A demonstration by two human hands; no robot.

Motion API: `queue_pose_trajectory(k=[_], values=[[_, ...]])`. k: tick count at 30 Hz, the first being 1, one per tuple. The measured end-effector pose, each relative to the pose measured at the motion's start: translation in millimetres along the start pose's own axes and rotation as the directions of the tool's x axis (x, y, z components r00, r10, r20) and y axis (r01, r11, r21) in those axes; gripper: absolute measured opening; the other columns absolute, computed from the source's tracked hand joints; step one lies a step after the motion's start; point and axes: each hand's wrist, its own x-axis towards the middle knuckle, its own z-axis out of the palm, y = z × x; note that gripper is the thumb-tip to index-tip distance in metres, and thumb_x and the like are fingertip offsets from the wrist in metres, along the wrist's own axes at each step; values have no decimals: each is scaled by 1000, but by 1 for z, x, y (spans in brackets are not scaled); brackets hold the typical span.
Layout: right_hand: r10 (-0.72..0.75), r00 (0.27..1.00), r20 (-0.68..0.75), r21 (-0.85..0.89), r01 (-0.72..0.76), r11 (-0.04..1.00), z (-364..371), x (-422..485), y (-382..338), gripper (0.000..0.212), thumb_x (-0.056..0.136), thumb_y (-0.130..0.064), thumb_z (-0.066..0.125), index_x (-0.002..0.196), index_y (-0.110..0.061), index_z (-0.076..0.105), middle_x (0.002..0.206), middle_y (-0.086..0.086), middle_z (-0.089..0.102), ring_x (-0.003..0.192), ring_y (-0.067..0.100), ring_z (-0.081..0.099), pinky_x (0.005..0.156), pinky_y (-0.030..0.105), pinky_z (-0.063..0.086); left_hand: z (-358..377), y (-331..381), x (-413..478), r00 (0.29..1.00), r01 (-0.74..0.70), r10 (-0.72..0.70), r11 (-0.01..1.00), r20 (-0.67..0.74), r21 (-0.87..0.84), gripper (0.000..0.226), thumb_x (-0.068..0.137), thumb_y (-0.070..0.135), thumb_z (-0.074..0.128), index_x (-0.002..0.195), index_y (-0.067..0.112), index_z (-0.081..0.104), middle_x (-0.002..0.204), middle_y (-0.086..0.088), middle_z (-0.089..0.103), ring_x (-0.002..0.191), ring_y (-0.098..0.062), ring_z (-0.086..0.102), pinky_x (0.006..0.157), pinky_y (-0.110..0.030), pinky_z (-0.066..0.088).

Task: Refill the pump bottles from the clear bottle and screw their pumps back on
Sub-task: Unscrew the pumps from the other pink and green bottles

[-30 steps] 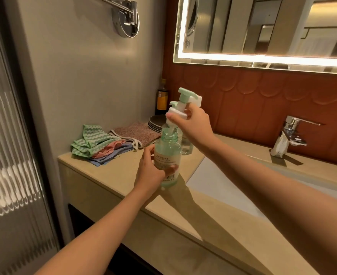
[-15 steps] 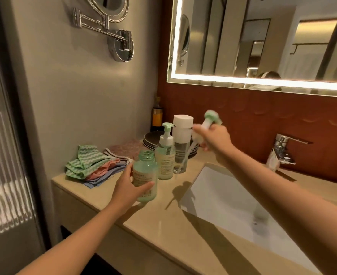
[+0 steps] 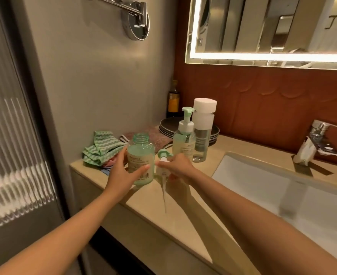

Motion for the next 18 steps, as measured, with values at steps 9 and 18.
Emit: queue_pose_trajectory(k=[9, 18], values=[[27, 990, -140, 101, -12, 995, -5, 10, 6, 37, 90, -36, 56, 84, -1, 65, 72, 12, 63, 64, 22, 61, 71, 39, 56, -1, 5, -7, 995, -17, 9, 997, -96, -78, 96, 61, 51, 72, 143, 33, 26, 134, 16, 38, 123, -2, 38, 96, -25, 36], [-20, 912, -409, 148, 88, 985, -58, -2, 17, 24, 91, -26, 54, 71, -13, 58, 76, 4, 61, 69, 17, 56, 55, 26, 42, 35, 76, -33, 883, -438, 463, 872, -78, 220, 54, 79, 40, 66, 124, 21, 43, 121, 4, 41, 105, -13, 48, 88, -10, 36]])
